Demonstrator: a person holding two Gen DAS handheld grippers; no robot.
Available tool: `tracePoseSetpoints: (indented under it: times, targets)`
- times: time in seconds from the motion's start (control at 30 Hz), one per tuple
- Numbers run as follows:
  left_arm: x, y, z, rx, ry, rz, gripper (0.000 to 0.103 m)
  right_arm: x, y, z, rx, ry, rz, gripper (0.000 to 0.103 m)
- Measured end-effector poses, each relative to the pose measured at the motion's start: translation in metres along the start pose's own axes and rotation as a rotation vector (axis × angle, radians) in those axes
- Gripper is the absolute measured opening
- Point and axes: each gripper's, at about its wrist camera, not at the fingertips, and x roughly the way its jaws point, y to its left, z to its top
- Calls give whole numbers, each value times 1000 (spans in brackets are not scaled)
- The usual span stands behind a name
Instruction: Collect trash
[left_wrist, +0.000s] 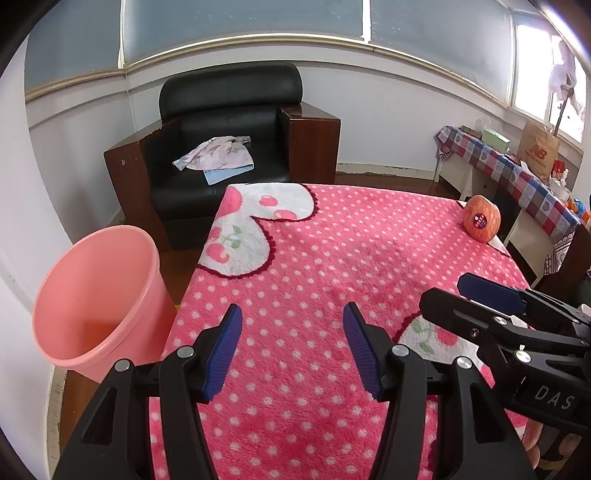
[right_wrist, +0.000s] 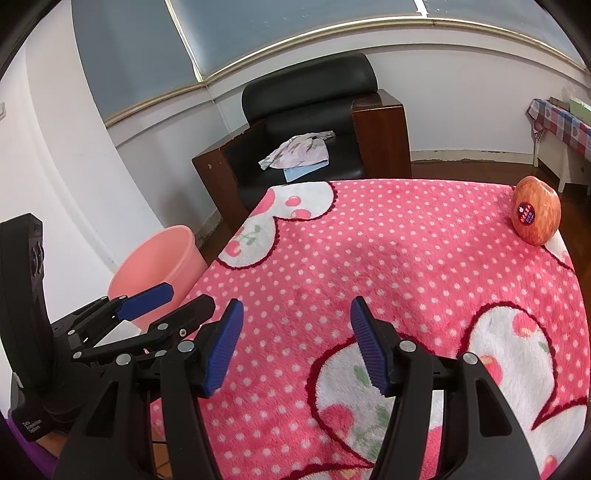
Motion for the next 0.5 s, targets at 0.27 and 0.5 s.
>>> tracePoseSetpoints:
  times: [0.27, 0.5]
  targets:
    - [4, -5, -4, 10, 4, -6, 56, 1, -3, -2, 14, 4, -4, 61]
    - [10, -6, -2, 21, 11, -13, 55, 3, -6, -2, 25, 9, -9, 61]
